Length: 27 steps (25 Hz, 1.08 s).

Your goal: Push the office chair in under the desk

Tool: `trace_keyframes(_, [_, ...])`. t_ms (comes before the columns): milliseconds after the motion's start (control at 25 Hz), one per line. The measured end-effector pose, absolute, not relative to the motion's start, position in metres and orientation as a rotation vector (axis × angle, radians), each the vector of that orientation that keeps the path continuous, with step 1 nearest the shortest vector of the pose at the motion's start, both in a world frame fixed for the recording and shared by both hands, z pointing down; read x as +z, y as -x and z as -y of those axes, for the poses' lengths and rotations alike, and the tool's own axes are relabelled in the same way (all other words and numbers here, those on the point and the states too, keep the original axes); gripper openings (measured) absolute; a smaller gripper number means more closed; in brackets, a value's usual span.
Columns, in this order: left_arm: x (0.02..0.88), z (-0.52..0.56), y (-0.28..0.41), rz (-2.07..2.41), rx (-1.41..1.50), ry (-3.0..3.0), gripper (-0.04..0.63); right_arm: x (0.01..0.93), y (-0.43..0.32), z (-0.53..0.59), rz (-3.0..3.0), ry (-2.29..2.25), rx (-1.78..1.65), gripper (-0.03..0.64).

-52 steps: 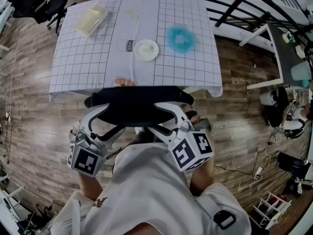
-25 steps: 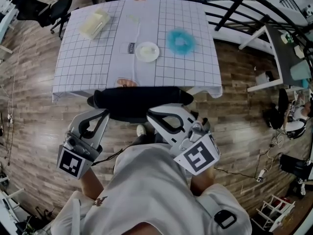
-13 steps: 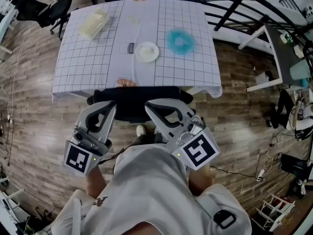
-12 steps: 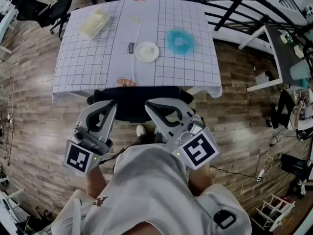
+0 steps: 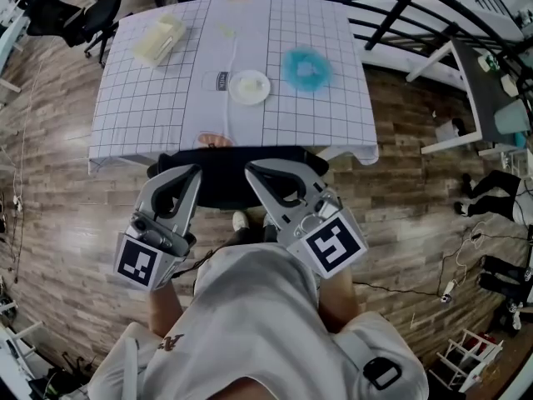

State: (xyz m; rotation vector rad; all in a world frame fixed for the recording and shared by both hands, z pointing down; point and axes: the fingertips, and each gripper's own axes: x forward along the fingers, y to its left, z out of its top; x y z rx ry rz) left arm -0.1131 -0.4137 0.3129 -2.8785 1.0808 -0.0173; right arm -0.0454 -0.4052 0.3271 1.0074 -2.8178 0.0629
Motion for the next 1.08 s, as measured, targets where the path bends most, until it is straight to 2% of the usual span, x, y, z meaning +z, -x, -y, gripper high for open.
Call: trace_keyframes(1080, [0.3138, 0.4174, 0.1126, -1.082, -0.029, 2.879, 0.001, 0.3344, 0.0489, 0.4082, 2.814, -0.960, 0.072, 0.002])
